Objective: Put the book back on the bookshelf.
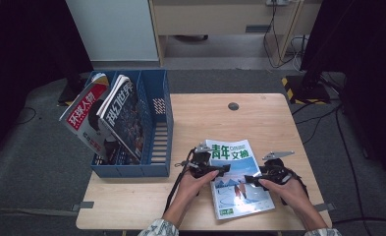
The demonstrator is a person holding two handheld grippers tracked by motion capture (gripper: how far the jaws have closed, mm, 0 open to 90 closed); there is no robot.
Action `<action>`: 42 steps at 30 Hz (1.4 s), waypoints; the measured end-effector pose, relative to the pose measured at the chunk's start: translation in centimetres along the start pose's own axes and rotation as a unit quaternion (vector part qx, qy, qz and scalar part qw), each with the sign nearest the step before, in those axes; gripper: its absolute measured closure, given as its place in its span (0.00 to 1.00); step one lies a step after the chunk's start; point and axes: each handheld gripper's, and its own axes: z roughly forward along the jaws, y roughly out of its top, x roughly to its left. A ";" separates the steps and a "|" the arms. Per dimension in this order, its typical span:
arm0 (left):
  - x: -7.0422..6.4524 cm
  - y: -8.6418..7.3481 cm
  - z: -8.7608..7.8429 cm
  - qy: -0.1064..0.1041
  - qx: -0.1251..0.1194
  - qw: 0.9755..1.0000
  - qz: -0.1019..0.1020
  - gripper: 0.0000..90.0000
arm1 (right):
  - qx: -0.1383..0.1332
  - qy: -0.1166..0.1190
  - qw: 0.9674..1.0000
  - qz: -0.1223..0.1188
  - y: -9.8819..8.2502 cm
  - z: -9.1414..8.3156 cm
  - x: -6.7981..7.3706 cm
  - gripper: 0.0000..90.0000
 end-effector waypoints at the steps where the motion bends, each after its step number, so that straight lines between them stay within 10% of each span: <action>1: 0.0 0.0 0.0 0.000 -0.003 1.000 -0.002 0.27 | -0.001 -0.001 1.000 -0.002 0.0 0.0 0.1 0.31; 27: 0.0 0.8 -1.0 0.028 -0.023 0.999 0.003 0.40 | -0.003 0.001 1.000 -0.020 0.2 0.8 1.7 0.31; 42: -1.0 2.9 -1.0 0.037 -0.026 0.998 0.040 0.53 | -0.012 0.009 1.000 -0.021 0.1 1.1 1.8 0.31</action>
